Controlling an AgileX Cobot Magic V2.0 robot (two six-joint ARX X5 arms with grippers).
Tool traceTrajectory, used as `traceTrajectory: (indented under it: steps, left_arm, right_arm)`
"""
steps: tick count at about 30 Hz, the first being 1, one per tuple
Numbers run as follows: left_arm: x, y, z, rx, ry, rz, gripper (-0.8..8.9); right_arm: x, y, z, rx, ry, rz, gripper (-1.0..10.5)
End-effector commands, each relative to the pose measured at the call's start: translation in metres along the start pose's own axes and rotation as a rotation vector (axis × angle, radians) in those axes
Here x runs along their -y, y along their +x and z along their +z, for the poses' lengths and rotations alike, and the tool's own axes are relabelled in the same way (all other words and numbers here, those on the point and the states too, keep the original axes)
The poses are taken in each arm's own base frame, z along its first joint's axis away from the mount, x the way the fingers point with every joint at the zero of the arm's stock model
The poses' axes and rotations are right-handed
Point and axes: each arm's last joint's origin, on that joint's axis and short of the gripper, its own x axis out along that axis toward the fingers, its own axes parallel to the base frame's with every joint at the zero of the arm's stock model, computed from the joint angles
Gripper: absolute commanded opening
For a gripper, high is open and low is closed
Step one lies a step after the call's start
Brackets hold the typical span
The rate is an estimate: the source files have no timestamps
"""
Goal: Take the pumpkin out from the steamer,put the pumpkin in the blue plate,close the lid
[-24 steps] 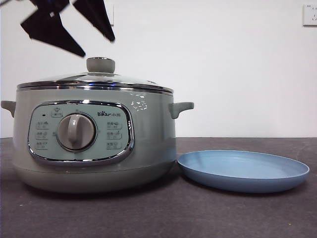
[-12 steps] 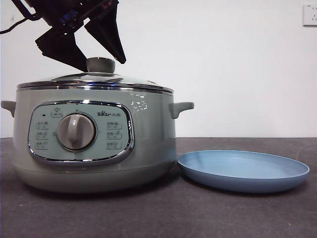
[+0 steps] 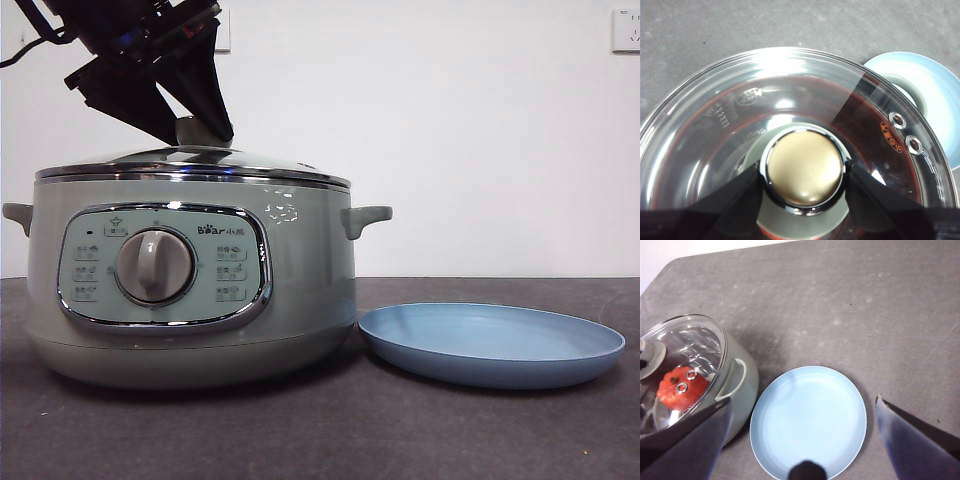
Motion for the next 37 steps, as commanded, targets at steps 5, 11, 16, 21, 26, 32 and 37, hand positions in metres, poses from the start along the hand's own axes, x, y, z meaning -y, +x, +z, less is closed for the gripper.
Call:
traceTrajectory:
  steps: [5,11,16,21,26,32,37]
  left_arm:
    - [0.001,-0.006,0.005,0.028,0.023,0.004,-0.09]
    - [0.004,-0.032,0.020,0.127,0.038,0.021,-0.09]
    - [0.008,-0.063,0.029,0.225,0.051,0.041,-0.09]
    - [0.012,-0.100,0.031,0.307,0.055,0.098,-0.09]
    - [0.016,-0.136,0.023,0.372,0.053,0.168,-0.09]
    - [0.019,-0.180,0.005,0.445,0.024,0.330,-0.09]
    - [0.020,-0.209,-0.009,0.494,0.014,0.484,-0.09]
  right_arm:
    - [-0.001,-0.001,0.001,0.004,0.011,0.004,4.7]
    - [-0.001,0.000,0.001,0.002,0.011,0.014,4.7]
    - [-0.003,0.001,0.003,0.006,0.005,0.113,4.7]
    - [-0.009,0.010,0.008,0.014,-0.019,0.244,4.7]
    - [-0.020,0.028,0.012,-0.011,-0.051,0.354,4.7]
    - [-0.047,0.064,0.019,-0.113,-0.100,0.465,4.8]
    - [-0.079,0.094,0.035,-0.194,-0.151,0.550,5.1]
